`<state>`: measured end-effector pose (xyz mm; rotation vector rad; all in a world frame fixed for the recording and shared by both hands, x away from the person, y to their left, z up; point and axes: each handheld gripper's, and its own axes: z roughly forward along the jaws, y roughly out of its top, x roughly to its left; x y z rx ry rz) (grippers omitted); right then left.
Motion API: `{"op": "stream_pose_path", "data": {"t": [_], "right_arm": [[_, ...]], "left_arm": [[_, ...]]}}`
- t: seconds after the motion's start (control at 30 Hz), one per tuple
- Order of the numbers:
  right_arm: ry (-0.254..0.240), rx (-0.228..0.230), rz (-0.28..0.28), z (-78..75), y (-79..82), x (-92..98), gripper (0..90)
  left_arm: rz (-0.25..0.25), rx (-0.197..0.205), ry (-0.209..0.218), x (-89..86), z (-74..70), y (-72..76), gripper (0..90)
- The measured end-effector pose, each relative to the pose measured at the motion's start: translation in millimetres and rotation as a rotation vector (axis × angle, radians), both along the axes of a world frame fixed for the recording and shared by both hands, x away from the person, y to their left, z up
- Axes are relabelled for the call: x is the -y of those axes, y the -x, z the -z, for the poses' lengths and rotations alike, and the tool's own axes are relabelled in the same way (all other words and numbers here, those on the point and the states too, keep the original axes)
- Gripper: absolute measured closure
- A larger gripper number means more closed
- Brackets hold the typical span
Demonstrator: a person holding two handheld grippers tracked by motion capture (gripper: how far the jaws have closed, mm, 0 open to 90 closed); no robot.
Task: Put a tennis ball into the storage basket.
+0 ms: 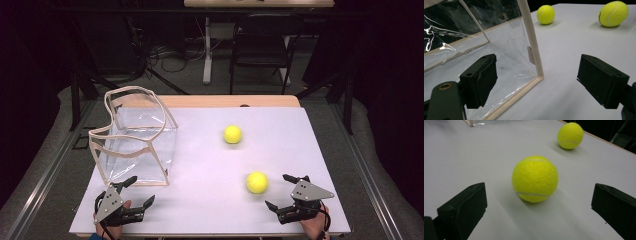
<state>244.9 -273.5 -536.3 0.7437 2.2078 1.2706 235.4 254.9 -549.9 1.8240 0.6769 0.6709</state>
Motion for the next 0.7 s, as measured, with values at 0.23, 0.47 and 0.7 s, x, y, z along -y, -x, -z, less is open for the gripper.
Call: {"op": "stream_pose_path", "data": {"t": [0.23, 0.47, 0.7], "right_arm": [[0.000, -0.021, -0.012, -2.2, -2.5, -2.3, 0.0], [0.013, -0.070, 0.005, -11.0, -12.4, -8.0, 0.0], [0.039, -0.130, 0.038, -16.3, -24.2, -11.8, 0.0]], "left_arm": [[-0.010, -0.002, 0.002, -1.0, 0.5, 1.5, 15.9], [-0.009, -0.003, -0.002, -1.2, 1.3, -0.4, 16.0], [-0.003, -0.006, -0.001, -0.6, 1.6, -1.2, 16.0]]}}
